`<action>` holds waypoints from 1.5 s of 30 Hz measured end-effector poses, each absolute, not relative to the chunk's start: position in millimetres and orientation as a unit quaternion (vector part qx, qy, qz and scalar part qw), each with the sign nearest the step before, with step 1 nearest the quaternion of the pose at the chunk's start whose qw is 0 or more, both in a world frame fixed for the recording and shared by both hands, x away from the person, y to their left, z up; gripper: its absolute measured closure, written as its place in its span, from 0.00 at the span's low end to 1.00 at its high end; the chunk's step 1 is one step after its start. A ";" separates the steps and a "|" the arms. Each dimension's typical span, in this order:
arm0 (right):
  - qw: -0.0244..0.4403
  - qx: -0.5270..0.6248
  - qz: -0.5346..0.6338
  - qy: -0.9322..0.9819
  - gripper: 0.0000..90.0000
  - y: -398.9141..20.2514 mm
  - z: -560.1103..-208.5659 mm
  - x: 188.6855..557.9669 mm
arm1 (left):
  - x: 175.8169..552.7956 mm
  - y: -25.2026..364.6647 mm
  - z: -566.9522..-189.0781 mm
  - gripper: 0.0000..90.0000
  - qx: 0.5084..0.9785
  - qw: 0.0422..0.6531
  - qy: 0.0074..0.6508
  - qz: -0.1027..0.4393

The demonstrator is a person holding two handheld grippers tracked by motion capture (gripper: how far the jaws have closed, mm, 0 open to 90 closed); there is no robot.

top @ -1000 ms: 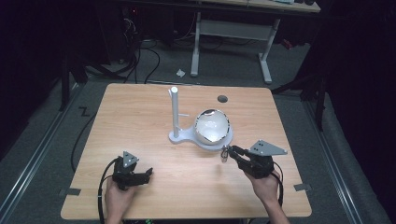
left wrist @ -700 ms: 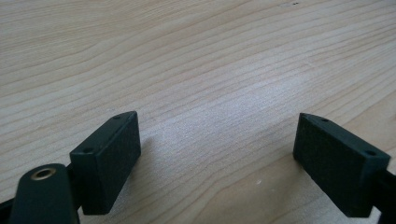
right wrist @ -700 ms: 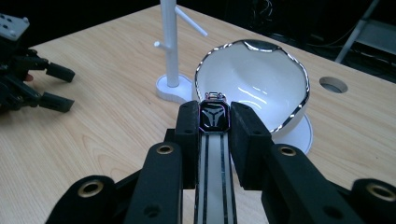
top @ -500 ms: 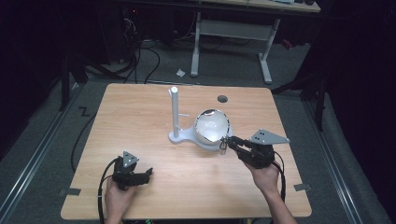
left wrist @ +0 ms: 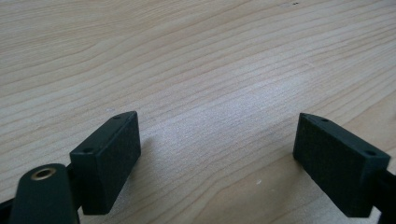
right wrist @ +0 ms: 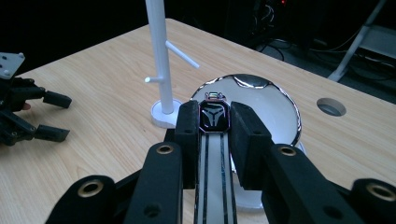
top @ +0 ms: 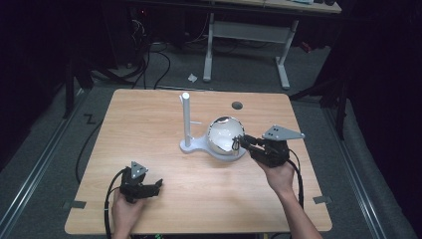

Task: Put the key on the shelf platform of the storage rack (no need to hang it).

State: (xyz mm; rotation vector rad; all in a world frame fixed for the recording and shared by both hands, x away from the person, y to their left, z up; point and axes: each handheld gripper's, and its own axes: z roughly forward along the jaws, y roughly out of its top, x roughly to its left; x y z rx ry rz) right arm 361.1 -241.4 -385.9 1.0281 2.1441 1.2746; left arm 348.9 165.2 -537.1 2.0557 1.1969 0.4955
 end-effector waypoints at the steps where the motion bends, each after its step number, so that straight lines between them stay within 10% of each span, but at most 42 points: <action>1: 0.216 0.374 0.462 0.774 0.83 -239.9 -385.2 365.5 | 348.9 165.3 -537.0 0.17 0.793 0.348 0.462 0.191; 45: 0.196 0.420 0.408 0.787 0.83 -219.8 -426.7 436.1 | 348.9 165.3 -537.1 0.17 0.793 0.348 0.462 0.191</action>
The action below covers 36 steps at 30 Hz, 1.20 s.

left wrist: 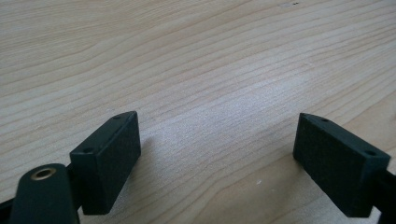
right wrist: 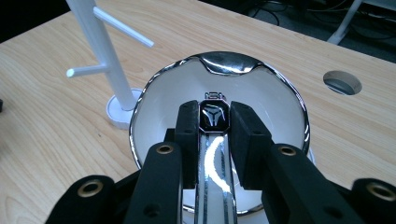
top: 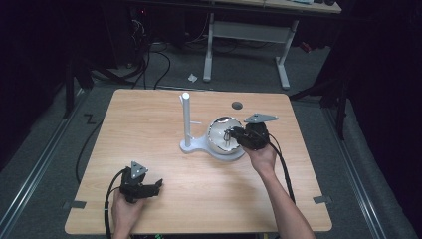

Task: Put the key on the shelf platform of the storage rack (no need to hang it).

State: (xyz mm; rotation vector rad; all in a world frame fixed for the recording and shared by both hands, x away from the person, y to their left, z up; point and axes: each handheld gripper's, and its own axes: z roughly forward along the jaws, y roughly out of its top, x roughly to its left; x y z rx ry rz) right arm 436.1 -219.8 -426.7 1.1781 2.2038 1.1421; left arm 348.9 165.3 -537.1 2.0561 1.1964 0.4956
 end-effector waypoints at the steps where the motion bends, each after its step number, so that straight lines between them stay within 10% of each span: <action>1: 0.196 0.422 0.407 0.786 0.83 -218.4 -427.2 437.2 | 348.9 165.3 -537.1 0.17 0.793 0.348 0.461 0.191; 36: 0.195 0.430 0.382 0.794 0.82 -194.3 -448.8 467.8 | 348.8 165.3 -537.1 0.17 0.793 0.348 0.462 0.191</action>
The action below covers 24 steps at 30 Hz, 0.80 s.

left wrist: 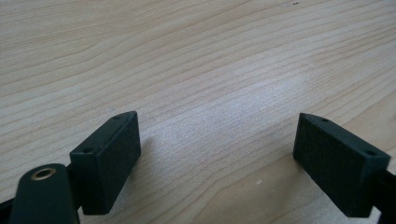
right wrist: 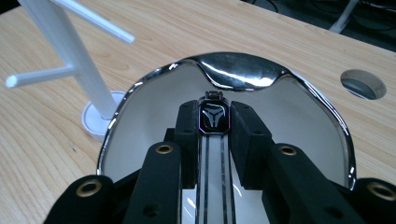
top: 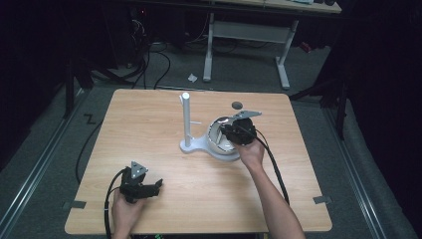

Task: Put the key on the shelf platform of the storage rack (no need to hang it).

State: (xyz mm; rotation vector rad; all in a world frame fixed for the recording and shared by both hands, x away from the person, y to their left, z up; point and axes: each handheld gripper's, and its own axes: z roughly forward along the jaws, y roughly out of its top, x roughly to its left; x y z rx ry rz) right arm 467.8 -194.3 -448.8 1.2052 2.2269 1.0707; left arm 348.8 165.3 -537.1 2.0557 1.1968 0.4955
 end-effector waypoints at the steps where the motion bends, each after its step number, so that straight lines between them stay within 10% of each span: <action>1: 0.194 0.432 0.381 0.794 0.82 -194.6 -449.1 467.9 | 348.8 165.3 -537.1 0.17 0.793 0.348 0.462 0.191; 24: 0.189 0.440 0.402 0.781 0.60 -207.6 -441.5 459.0 | 348.9 165.3 -537.1 0.17 0.793 0.349 0.462 0.191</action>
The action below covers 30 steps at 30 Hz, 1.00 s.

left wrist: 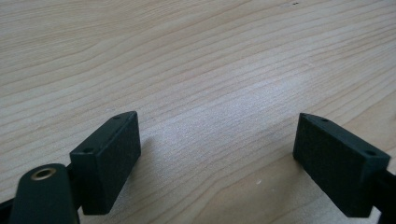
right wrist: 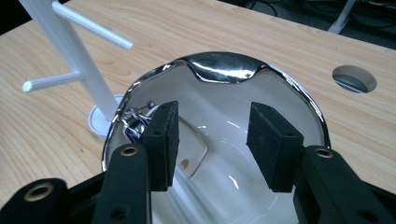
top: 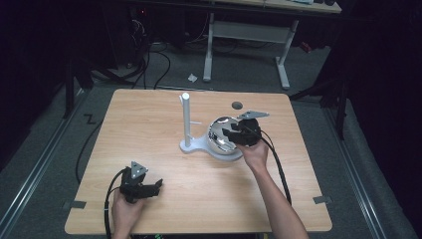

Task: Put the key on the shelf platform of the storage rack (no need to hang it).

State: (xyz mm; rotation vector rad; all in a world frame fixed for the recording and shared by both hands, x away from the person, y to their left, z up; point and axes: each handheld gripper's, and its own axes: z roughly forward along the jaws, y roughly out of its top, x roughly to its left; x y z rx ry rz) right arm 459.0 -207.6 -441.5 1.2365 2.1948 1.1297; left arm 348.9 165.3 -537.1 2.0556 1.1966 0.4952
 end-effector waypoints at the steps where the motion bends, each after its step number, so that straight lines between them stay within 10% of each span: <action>1: 0.190 0.440 0.402 0.780 0.60 -208.2 -440.3 457.8 | 348.8 165.2 -537.1 0.17 0.793 0.348 0.461 0.191; 30: 0.198 0.467 0.424 0.750 0.65 -269.6 -427.0 405.9 | 348.8 165.3 -537.1 0.17 0.793 0.349 0.462 0.191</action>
